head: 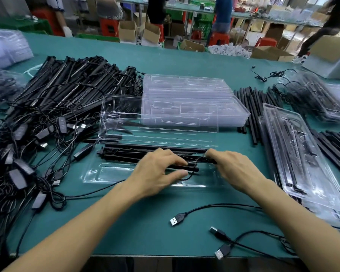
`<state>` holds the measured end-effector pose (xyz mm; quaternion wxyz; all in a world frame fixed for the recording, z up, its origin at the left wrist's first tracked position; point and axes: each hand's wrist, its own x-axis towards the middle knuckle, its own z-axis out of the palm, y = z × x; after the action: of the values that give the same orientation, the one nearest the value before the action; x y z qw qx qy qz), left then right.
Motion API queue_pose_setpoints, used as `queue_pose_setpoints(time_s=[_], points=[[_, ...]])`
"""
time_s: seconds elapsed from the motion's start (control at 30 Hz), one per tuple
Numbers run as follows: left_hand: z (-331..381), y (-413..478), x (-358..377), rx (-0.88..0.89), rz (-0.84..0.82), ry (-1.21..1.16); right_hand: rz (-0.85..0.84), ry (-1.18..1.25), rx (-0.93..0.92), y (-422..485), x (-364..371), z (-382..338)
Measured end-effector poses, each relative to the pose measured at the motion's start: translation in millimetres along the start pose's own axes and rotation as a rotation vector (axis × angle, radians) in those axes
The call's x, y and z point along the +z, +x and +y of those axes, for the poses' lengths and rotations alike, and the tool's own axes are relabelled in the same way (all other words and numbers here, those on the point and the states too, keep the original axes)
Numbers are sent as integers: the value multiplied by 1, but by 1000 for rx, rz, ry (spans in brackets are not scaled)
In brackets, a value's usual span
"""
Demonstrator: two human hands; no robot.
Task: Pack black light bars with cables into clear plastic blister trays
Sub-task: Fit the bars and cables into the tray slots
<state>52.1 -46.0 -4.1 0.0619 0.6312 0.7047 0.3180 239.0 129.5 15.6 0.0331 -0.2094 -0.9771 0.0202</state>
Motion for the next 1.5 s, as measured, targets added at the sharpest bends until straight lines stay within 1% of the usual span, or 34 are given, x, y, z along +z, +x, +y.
queue_pose_setpoints(time_s=[0.1, 0.2, 0.3, 0.37, 0.47, 0.53, 0.63, 0.77, 0.87, 0.93, 1.07, 1.17, 1.23, 1.37, 1.43, 1.5], points=[[8, 5, 13, 12, -36, 15, -15, 60, -110, -3, 1, 4], [11, 5, 21, -19, -3, 20, -66, 141, -171, -8, 1, 6], [9, 3, 23, -72, 13, -17, -108, 183, -180, -9, 2, 7], [7, 2, 21, -82, -16, -58, -131, 195, -199, -9, 1, 8], [5, 5, 18, -57, -63, -5, -184, 164, -220, -9, 0, 8], [5, 7, 18, -61, -77, 23, -180, 169, -220, -10, 1, 7], [5, 8, 21, -55, -90, 29, -153, 230, -202, -11, 5, 0], [2, 7, 24, -63, -82, 19, -103, 343, -89, -13, 8, -6], [1, 9, 25, -76, -101, 21, -39, 355, -36, -14, 14, -11], [1, 9, 25, -85, -99, 20, -36, 349, -2, -14, 16, -14], [-1, 6, 26, -121, -62, -55, -10, 303, -11, -14, 19, -13], [-2, 6, 26, -113, -61, -1, -25, 271, 31, -16, 18, -14], [-3, 7, 28, -99, -76, 61, -69, 250, 46, -17, 15, -15], [-4, 9, 29, -88, -106, 50, -131, 186, 80, -22, 9, -13], [-5, 9, 29, -84, -123, 51, -162, 211, 88, -23, 8, -14], [-4, 10, 29, -72, -149, 79, -156, 254, 93, -22, 8, -12]])
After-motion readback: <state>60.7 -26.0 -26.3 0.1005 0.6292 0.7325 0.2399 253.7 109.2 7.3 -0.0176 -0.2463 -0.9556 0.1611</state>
